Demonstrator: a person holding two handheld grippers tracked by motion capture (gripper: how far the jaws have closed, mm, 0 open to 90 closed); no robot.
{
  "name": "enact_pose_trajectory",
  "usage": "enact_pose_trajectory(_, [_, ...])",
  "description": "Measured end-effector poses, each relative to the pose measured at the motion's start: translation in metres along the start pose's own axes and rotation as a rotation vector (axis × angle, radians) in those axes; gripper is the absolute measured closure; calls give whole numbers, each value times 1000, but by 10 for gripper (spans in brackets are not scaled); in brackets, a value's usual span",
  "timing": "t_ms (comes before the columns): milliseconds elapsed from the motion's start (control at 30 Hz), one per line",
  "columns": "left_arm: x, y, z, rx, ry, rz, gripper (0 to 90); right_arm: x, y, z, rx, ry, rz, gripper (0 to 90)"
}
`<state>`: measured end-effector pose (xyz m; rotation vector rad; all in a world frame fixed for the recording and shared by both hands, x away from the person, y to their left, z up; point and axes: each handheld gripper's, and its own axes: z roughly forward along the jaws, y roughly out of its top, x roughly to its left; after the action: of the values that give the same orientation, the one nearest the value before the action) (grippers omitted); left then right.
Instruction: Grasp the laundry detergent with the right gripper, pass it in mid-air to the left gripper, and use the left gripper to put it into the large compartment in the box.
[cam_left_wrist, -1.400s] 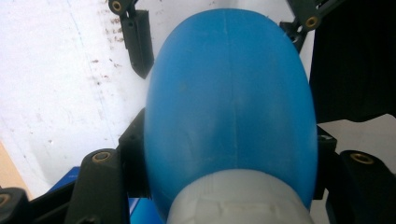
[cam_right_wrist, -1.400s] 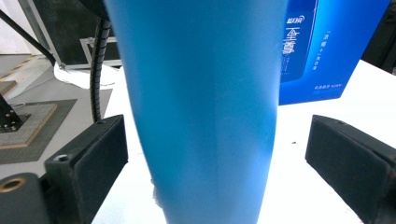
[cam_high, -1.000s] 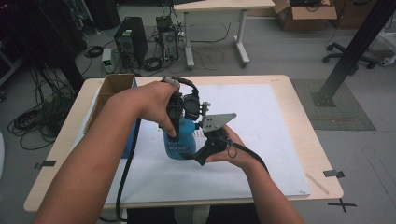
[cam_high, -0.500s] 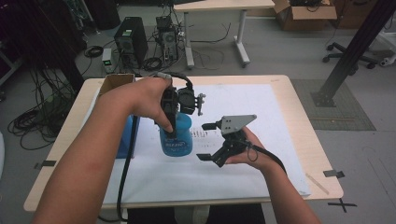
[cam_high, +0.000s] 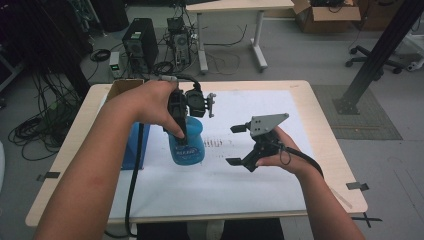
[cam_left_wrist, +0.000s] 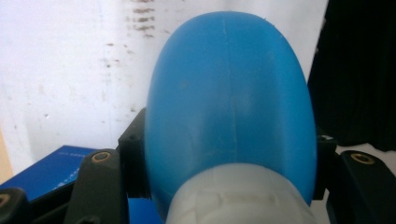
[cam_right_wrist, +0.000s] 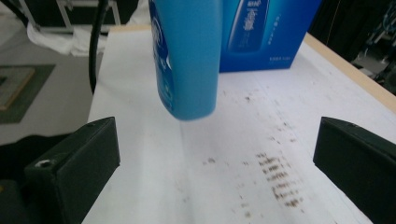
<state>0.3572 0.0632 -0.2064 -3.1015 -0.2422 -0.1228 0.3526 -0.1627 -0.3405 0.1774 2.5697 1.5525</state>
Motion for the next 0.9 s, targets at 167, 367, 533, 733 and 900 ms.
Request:
enact_pose_trajectory(167, [2, -5, -5, -11, 26, -112, 381, -9, 4, -9, 79, -2, -10, 6])
enact_pose_trajectory(367, [7, -8, -12, 1, 25, -250, 382, -20, 5, -23, 174, -19, -16, 9])
enact_pose_trajectory(533, [10, -7, -16, 4, 4, -359, 382, -28, 1, -31, 215, -42, -4, 15])
enact_pose_trajectory(733, [19, -7, -29, 10, -31, -521, 383, -35, -5, -40, 241, -71, 12, 16])
enact_pose_trajectory(900, [21, -10, -38, -42, -4, -611, 384, -39, -11, -44, 249, -84, 24, 16])
